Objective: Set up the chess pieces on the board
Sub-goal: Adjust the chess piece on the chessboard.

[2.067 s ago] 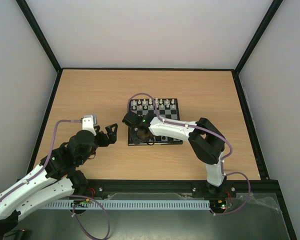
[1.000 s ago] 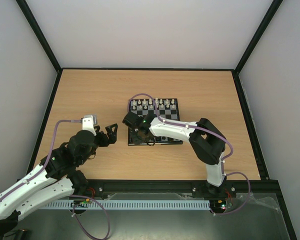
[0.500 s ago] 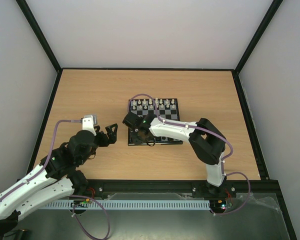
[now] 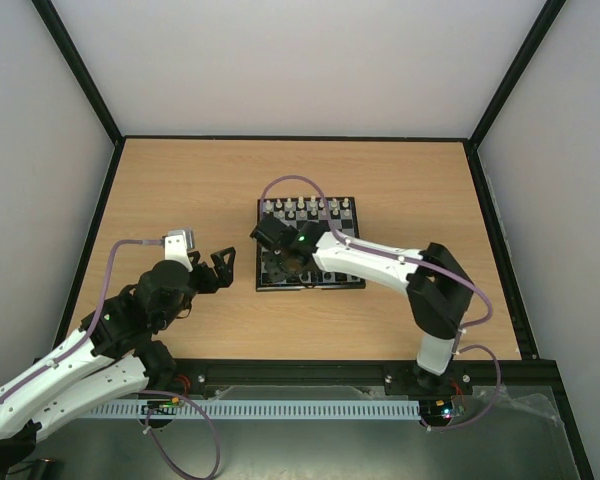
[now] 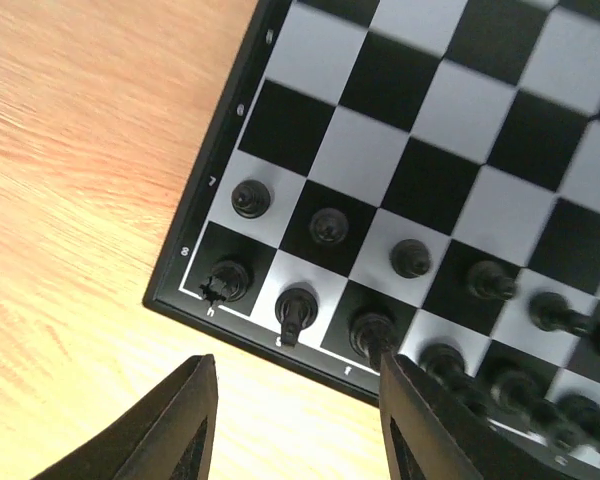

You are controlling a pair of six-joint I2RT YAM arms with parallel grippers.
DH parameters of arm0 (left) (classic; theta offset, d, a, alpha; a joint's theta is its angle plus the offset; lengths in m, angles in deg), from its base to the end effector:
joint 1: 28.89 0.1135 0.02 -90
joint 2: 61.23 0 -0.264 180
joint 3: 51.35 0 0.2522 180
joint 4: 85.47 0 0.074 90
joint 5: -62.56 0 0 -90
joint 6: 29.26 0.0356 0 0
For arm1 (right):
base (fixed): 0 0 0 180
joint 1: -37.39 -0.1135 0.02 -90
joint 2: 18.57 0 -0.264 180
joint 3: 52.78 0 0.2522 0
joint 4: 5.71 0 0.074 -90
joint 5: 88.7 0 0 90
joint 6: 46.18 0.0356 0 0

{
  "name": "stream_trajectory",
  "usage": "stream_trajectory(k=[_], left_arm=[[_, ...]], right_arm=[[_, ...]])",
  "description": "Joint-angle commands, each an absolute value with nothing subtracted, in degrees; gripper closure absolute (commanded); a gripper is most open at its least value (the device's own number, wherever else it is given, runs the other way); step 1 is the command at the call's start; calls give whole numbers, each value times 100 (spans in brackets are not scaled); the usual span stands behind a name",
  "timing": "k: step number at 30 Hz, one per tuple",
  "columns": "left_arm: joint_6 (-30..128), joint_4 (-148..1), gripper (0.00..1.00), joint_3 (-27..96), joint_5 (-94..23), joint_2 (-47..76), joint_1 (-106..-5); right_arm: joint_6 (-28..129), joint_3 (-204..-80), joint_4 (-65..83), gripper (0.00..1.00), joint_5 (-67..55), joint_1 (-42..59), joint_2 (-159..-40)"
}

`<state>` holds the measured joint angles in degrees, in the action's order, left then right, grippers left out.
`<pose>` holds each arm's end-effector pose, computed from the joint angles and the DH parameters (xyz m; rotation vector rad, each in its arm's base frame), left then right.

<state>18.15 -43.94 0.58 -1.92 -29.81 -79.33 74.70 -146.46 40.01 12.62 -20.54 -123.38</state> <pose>0.0946 -0.0904 0.3014 -0.1678 1.9499 -0.6626 0.2154 0.3306 0.2289 -0.5277 2.5181 0.3535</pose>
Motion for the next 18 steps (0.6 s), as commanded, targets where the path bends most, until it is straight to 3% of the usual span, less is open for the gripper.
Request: stream_trajectory(k=[1, 10, 18], left_arm=[[1851, -4463, 0, 10, -175, -2931, -7905], [1889, -4697, 1, 48, -223, -2559, -7907], [1855, -4693, 1, 111, -211, -2248, -7903]], right_arm=[[7435, -14564, 4376, 53, 1757, -2055, -11656], [7308, -13568, 4367, 54, 1762, -755, -10615], [7110, -12981, 4159, 59, 1444, -67, -10582]])
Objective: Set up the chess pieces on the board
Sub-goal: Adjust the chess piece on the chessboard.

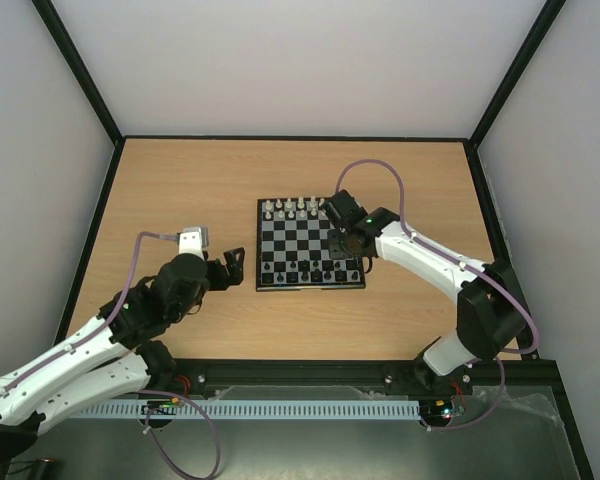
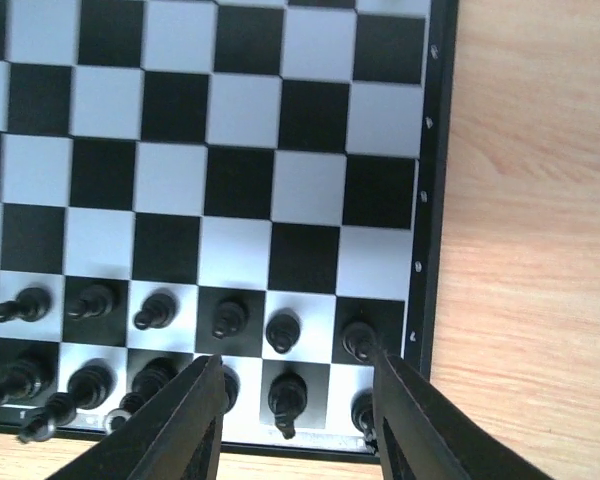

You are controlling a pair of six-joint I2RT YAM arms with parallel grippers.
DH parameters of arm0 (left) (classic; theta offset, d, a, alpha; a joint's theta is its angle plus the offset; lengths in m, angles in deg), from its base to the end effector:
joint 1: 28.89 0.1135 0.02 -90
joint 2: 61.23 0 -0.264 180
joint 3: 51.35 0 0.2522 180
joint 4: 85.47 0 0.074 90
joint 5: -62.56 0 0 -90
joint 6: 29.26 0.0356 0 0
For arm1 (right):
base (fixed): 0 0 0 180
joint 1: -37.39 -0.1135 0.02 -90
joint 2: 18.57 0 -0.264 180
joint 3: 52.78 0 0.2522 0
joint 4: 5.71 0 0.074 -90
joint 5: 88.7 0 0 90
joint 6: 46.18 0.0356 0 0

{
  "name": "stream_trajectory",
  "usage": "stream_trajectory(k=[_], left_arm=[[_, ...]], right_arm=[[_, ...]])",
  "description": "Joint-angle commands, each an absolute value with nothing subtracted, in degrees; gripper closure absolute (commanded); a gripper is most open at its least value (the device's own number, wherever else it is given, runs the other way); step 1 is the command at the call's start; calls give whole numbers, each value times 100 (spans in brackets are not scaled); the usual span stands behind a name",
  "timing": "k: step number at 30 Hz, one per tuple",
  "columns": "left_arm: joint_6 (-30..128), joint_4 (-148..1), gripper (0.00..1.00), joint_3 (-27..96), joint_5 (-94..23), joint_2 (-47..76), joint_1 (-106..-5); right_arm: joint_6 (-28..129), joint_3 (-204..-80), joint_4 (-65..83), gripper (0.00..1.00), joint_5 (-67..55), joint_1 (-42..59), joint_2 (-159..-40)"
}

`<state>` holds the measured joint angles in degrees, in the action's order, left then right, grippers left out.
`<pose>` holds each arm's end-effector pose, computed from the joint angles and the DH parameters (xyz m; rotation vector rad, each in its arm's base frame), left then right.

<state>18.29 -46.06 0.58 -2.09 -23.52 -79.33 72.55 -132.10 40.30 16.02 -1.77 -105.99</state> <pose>0.1084 -0.1072 0.2917 -0.1452 2.0118 -0.6091 0.2549 0.1959 0.2539 -0.1220 2.4772 0.1826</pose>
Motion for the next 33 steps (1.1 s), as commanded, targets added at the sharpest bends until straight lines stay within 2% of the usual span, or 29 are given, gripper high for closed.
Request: stream_trajectory(k=[1, 7, 18, 24, 33], left_arm=[[1856, -4688, 1, 116, -224, -2225, -7900], [1846, -4688, 1, 105, -230, -2254, -7906], [1847, -4712, 0, 73, -216, -2254, -7903], [1838, -4666, 1, 75, -179, -2318, -7907], [1820, -4648, 1, 74, -160, -2344, -7905]], right_arm=[[7095, -12932, 4120, 60, 1388, -52, -10619], [7055, -12736, 3916, 68, 1128, -49, -10829], [7001, -12716, 3653, 70, 984, -49, -11197], [6993, -12810, 3648, 76, 1096, -49, -11432], [6975, -12860, 3617, 78, 1123, -41, -11540]])
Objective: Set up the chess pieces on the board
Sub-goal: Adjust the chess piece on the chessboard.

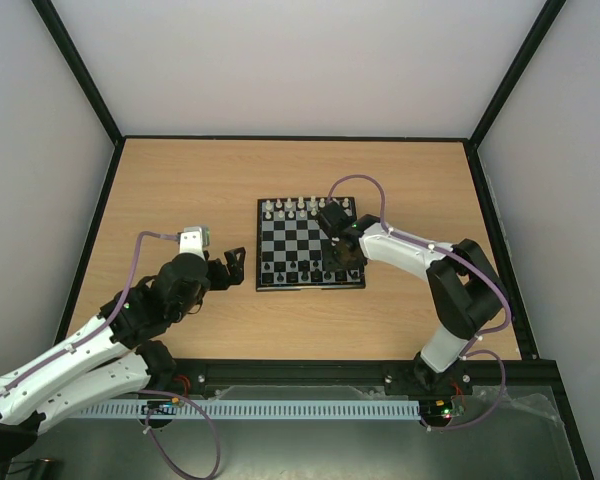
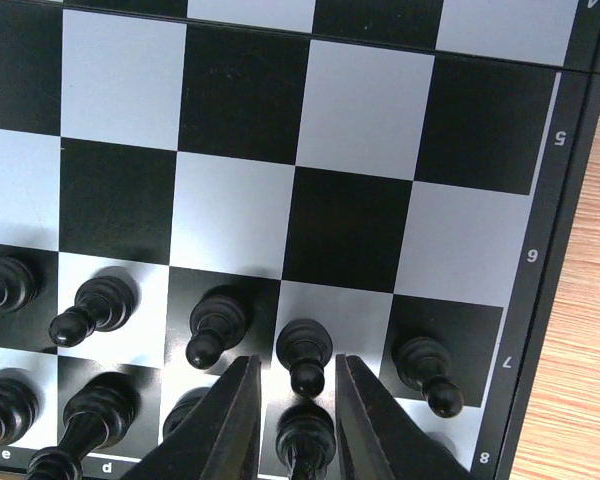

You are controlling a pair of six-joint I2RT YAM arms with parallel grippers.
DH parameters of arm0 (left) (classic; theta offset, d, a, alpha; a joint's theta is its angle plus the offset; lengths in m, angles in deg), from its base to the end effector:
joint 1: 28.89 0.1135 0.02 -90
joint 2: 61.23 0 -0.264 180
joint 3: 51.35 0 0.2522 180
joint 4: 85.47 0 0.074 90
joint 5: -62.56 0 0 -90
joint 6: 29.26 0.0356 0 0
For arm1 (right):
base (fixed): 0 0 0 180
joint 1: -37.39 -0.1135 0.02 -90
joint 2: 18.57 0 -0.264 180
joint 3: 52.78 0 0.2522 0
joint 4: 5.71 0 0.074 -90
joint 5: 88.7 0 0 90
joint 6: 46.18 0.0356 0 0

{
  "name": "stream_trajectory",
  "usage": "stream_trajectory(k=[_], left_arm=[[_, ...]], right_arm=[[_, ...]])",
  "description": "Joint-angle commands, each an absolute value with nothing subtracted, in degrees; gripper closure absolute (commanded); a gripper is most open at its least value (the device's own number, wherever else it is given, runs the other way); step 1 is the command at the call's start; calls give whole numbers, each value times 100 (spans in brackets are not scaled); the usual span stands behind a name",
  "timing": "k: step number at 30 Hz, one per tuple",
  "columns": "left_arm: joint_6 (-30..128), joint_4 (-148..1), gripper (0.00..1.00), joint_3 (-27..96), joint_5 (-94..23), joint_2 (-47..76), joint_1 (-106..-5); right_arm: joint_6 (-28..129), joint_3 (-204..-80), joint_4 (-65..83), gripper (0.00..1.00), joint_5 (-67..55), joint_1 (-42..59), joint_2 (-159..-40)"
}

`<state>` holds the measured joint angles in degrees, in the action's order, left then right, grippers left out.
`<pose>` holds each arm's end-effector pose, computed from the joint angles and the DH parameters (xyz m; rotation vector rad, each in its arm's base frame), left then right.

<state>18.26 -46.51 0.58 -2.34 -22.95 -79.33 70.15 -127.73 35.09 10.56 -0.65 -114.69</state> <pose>0.1096 -0.1090 0.2911 -0.1425 2.0154 -0.6116 0.2671 0.2017 0.1886 -0.2161 2.6301 0.1700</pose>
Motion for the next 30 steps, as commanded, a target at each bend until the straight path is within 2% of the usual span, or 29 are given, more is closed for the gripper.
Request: stream_trajectory(k=[1, 12, 30], left_arm=[[1828, -4643, 0, 75, -161, -2344, -7907], [1820, -4626, 1, 77, -156, -2379, -7901], [1820, -4647, 0, 63, -186, -2382, -7903]], right_arm=[[6975, -12863, 3617, 80, 1131, -41, -11546], [6975, -12883, 3616, 86, 1185, -12, -11596], [7026, -12880, 3747, 87, 1376, 3, -11463]])
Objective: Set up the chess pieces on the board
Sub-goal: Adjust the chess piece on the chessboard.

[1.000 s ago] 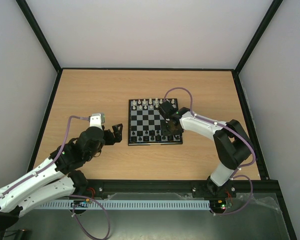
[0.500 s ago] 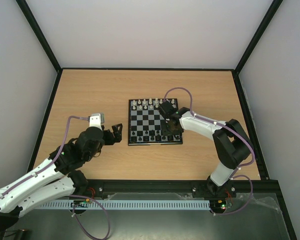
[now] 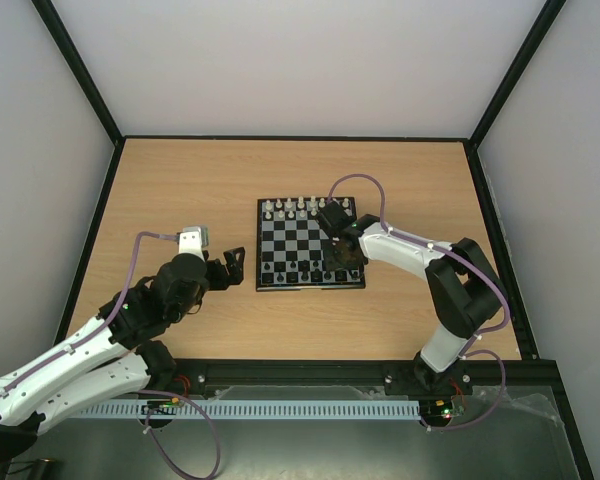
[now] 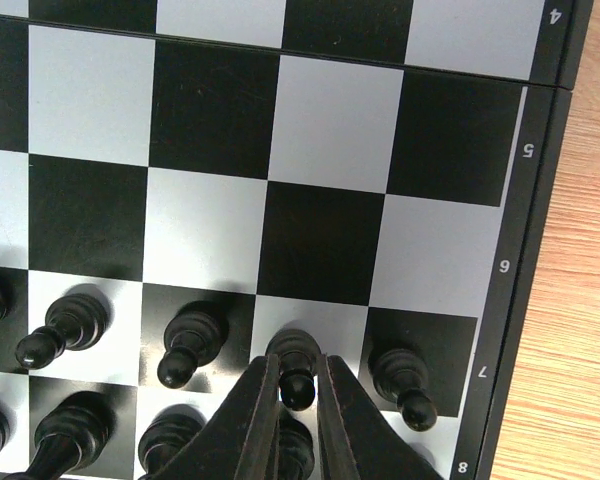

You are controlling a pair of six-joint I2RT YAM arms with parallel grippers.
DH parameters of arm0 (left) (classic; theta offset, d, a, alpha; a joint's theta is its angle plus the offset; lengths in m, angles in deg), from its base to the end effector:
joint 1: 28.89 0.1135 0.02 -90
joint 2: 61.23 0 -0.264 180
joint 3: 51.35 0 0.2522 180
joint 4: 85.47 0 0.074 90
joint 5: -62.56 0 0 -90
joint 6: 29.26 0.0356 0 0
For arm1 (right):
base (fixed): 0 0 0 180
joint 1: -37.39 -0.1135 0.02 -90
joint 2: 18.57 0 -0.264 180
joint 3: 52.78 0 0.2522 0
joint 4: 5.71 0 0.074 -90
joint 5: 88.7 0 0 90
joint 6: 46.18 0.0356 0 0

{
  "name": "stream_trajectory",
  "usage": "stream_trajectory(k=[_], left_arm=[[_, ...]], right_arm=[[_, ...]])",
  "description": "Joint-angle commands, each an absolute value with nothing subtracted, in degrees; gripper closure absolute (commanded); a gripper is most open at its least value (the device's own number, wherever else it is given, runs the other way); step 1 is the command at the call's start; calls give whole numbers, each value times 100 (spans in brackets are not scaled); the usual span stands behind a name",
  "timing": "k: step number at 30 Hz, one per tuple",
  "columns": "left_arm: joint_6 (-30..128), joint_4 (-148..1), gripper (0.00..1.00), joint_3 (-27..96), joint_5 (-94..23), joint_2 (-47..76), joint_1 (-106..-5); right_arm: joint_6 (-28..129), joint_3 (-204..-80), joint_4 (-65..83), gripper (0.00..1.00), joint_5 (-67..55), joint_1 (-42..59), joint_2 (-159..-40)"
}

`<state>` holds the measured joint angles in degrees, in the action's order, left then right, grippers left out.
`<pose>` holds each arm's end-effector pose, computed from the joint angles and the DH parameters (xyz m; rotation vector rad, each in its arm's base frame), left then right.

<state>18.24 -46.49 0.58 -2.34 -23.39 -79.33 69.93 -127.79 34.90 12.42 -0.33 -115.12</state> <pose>0.1088 -0.1079 0.2921 -0.1447 2.0093 -0.6174 0.2697 0.1999 0.1869 -0.2026 2.6191 0.1272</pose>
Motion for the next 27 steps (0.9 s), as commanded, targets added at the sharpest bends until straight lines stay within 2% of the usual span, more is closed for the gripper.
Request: stream_trajectory(k=[1, 17, 21, 27], left_arm=[[1820, -4645, 1, 63, -189, -2382, -7906], [1820, -4662, 0, 69, -204, -2374, -7907], [1812, -4661, 0, 65, -212, -2376, -7907], [1819, -4691, 1, 88, -223, -2344, -7906]], right_arm=[[7028, -12887, 3749, 87, 1390, 3, -11462], [7020, -12868, 3757, 85, 1318, 3, -11404], [6989, -12881, 3747, 76, 1198, 3, -11281], [6984, -12919, 3768, 68, 1158, 3, -11065]])
